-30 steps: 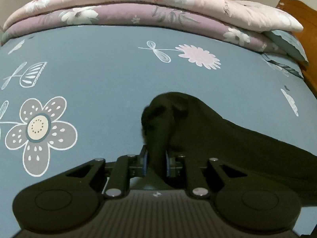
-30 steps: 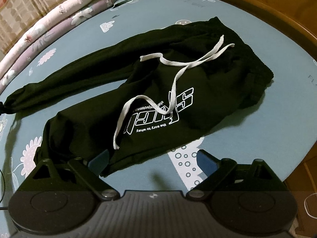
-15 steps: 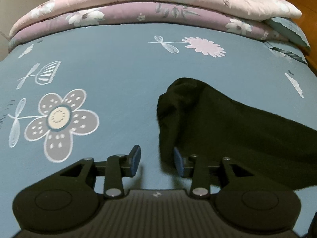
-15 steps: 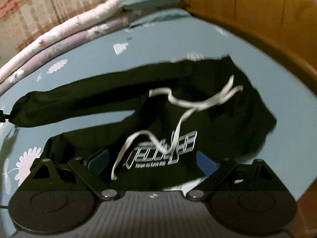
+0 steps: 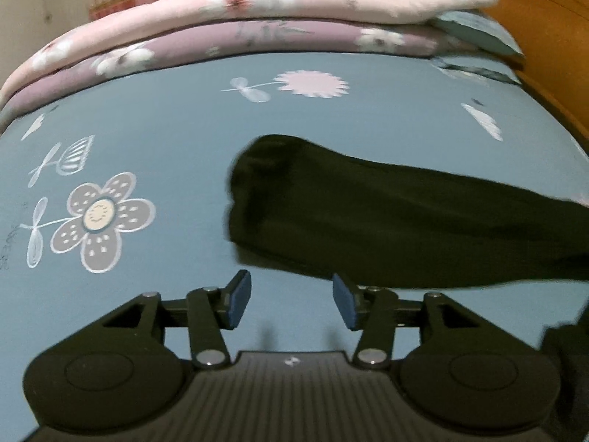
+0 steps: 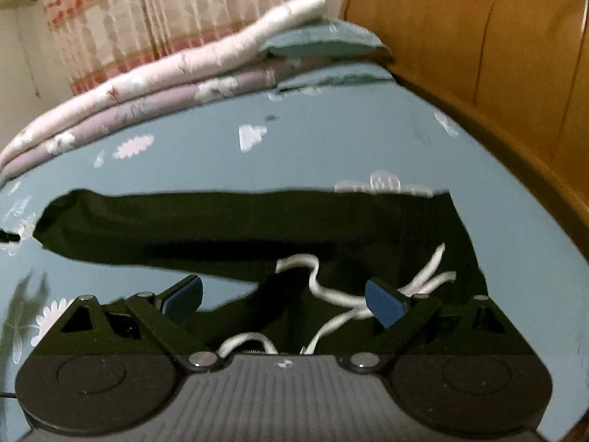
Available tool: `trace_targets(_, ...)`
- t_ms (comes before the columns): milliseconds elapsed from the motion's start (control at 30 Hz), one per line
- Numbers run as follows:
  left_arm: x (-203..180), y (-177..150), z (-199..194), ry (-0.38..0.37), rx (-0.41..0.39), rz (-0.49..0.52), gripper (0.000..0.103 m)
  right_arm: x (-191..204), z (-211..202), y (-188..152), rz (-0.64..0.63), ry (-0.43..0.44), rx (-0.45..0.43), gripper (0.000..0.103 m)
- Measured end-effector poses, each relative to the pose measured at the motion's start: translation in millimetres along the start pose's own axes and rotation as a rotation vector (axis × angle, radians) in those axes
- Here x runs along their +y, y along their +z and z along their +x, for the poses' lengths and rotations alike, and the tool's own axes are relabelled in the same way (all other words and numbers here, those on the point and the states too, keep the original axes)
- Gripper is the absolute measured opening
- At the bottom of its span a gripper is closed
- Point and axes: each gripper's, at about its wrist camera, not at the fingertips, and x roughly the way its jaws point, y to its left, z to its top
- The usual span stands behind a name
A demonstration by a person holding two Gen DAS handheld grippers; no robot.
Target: Fold clothes
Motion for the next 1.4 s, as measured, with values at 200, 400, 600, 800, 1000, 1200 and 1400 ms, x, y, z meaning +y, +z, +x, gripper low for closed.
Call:
trace_targets(200,-46.3,-12.4,-30.7,-0.043,-0.040,0.120,0.059,-9.5,-5.0,8.7,-0.018,0.038,-0.088,0.102)
trace_targets(400,-62.7,-26.7,-33.6,-0.076,-0.054,0.214,0.060,0.4,-1.0,8.6,-0.013,0.022,-0.079,0.098)
trace_targets(600,-58.4,-40.3,-20.6,-0.132,-0.076,0.267,0.061,30.1,-20.6,6.3,0.005,-0.030,-0.092,0.090)
trace_targets(800,-61.8,-49.2,-11.5,-0.162,-0.055,0.239,0.061,49.6,-44.0,6.9,0.000,-0.117,-0.092,0.090)
trace_targets(1000,-74.0,-54.3,-7.8,-0.185,-0.019,0.213,0.061,47.3,-45.7,16.1,-0.025,-0.043,-0.111,0.088)
trace_targets(1200,-116.9,-48.5,-15.8,-0.128,-0.023,0.160,0.061,32.0,-5.9,48.5,-0.211,0.086,-0.067,0.067)
trace_targets(1400,-166.7,-51.6,-22.4,-0.058,0.031,0.082,0.062,4.6,60.7,90.4,-0.327,0.216,-0.014,0.066)
